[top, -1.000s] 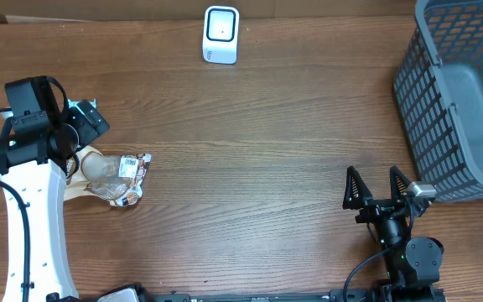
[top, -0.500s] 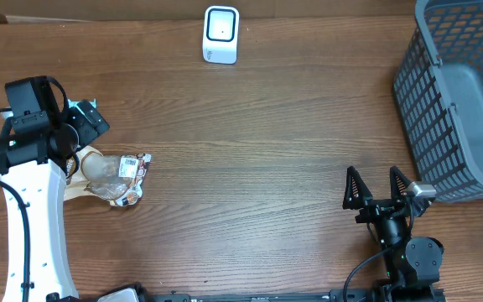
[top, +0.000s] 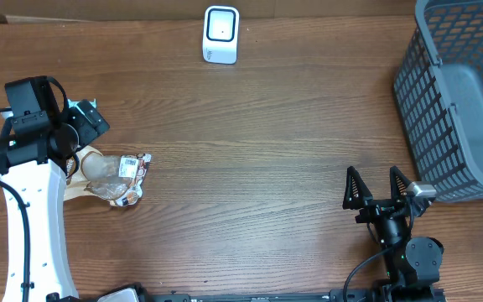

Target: Scan the item barcode

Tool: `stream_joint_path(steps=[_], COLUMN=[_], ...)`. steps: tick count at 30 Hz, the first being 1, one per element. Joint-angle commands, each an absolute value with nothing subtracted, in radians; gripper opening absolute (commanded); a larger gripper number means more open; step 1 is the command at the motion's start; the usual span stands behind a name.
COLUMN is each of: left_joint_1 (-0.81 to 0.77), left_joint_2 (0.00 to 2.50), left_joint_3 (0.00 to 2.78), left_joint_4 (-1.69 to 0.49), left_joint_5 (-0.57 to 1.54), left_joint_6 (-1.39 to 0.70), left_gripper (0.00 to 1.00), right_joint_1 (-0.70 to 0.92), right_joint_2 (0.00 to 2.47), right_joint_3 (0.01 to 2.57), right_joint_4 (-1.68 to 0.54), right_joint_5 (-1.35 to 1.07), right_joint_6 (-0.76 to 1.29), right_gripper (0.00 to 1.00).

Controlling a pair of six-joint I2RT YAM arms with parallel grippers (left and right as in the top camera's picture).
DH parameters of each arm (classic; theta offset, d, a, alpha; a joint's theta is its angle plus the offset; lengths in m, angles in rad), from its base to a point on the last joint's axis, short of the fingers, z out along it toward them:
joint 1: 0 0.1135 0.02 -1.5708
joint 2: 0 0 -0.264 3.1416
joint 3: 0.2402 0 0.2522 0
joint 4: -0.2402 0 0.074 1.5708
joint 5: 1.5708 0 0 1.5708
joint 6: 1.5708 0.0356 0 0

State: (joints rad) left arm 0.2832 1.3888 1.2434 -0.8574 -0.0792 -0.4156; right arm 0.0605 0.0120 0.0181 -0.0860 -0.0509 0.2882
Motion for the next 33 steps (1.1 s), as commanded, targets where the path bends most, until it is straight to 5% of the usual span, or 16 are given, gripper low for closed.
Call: stream_joint_path(steps=[1,33], left_joint_1=[0.287,0.287], left_joint_2=[1.388,1.406], left_joint_3=[1.245,1.191], left_joint_4=[-0.856,-0.856], left_joint_5=[-0.085,-0.085], left_joint_6=[-0.407,-0.407], left_gripper=[1.0,1.0], right_joint_1=[0.064,0.064], right_joint_2=[0.003,0.003], right_joint_3=[0.008,0.008], right_joint_4=[-0.08,-0.08], right_joint_5=[-0.046,-0.045], right_joint_6=[0.292,0.292], right_gripper=[1.0,1.0])
